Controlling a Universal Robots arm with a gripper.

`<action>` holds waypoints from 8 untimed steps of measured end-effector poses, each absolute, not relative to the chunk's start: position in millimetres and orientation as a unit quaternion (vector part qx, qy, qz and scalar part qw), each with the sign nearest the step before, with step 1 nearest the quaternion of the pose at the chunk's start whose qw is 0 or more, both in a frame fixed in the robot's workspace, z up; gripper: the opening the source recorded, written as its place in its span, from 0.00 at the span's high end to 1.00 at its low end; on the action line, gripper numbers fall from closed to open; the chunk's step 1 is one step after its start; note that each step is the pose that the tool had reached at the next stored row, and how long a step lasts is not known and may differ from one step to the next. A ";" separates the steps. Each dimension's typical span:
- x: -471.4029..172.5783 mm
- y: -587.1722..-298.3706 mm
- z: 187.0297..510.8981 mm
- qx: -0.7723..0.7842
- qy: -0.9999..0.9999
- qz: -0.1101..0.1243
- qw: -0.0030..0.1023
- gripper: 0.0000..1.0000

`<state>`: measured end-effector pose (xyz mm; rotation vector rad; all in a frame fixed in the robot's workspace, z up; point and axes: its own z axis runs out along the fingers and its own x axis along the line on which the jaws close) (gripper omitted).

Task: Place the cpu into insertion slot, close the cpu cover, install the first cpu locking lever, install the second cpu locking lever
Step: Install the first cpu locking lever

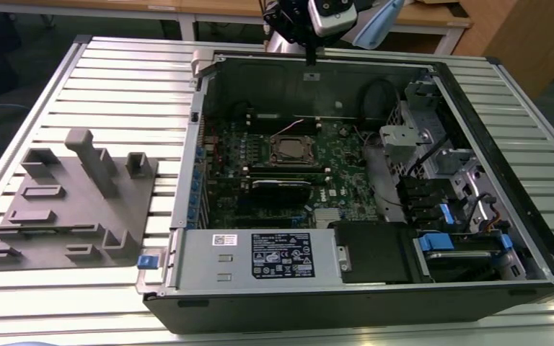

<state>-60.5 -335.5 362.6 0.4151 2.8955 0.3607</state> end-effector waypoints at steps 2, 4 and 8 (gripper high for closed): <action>-60.5 -335.5 362.5 0.140 0.978 0.122 0.097 0.89; -60.5 -335.5 362.4 0.140 0.978 0.122 0.097 0.89; -60.5 -335.5 362.4 0.140 0.978 0.122 0.097 0.89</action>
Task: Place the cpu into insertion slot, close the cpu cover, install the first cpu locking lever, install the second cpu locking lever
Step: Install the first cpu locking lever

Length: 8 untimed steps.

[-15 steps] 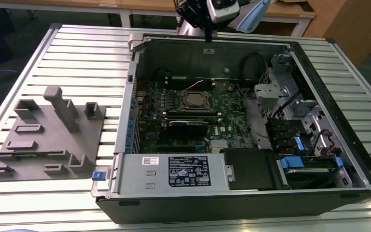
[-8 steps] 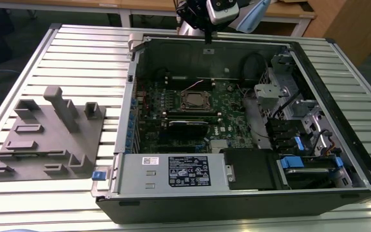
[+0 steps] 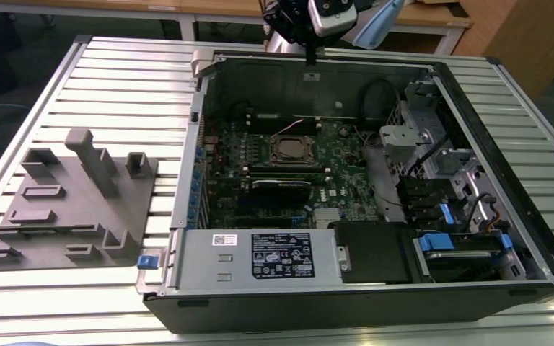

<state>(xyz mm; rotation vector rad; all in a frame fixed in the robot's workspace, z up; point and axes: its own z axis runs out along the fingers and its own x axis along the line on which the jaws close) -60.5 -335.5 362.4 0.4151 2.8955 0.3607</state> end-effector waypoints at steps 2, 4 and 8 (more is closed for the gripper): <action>-60.5 -335.5 361.6 0.140 0.978 0.122 0.097 0.89; -60.5 -335.5 360.1 0.140 0.978 0.122 0.097 0.89; -60.5 -335.6 355.3 0.140 0.978 0.122 0.098 0.89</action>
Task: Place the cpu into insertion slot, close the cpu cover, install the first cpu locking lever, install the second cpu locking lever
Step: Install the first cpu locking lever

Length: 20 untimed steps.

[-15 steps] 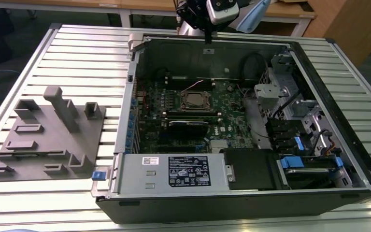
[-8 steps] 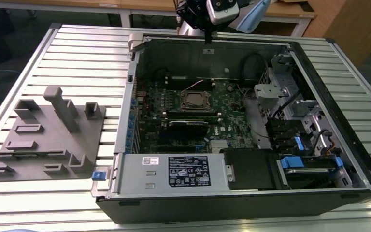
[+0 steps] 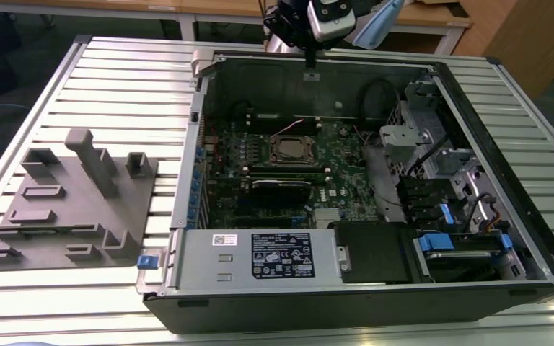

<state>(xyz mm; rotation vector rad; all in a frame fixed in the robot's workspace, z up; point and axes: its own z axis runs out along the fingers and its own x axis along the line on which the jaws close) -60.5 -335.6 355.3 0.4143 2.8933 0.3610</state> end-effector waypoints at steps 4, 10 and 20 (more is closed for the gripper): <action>-60.5 -336.6 350.2 0.140 0.978 0.122 0.099 0.89; -61.6 -339.4 342.3 0.140 0.978 0.120 0.099 0.89; -65.5 -340.5 329.8 0.139 0.978 0.117 0.099 0.89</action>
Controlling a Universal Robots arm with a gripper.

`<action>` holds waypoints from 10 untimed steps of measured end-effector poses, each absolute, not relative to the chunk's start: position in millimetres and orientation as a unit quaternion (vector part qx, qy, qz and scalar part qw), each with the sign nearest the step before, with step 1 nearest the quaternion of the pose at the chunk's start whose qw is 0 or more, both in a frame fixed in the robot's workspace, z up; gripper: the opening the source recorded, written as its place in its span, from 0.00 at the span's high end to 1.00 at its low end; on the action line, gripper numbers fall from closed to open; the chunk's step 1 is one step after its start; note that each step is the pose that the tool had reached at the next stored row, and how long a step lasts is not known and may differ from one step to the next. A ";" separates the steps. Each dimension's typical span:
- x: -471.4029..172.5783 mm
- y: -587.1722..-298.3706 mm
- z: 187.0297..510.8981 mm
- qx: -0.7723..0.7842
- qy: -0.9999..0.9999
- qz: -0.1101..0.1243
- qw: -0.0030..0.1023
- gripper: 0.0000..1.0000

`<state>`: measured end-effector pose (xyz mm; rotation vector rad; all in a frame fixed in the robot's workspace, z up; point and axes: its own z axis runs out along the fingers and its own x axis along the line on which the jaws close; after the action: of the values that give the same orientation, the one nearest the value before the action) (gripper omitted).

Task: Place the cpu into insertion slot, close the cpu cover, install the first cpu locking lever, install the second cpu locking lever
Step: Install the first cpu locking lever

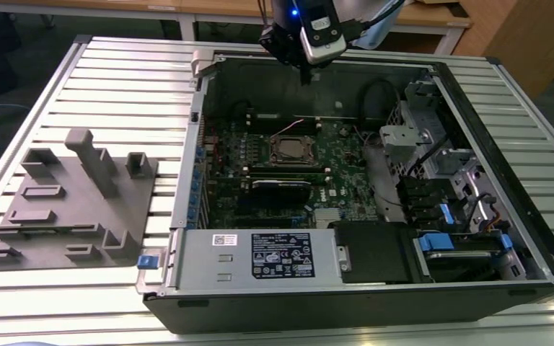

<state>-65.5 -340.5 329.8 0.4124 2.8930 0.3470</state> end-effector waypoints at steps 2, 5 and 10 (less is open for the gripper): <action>-65.5 -340.5 329.2 0.139 0.978 0.117 0.099 0.89; -65.5 -340.4 328.6 0.140 0.978 0.118 0.099 0.89; -65.5 -340.5 325.5 0.140 0.978 0.117 0.097 0.89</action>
<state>-65.5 -340.5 325.5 0.4138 2.8971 0.3469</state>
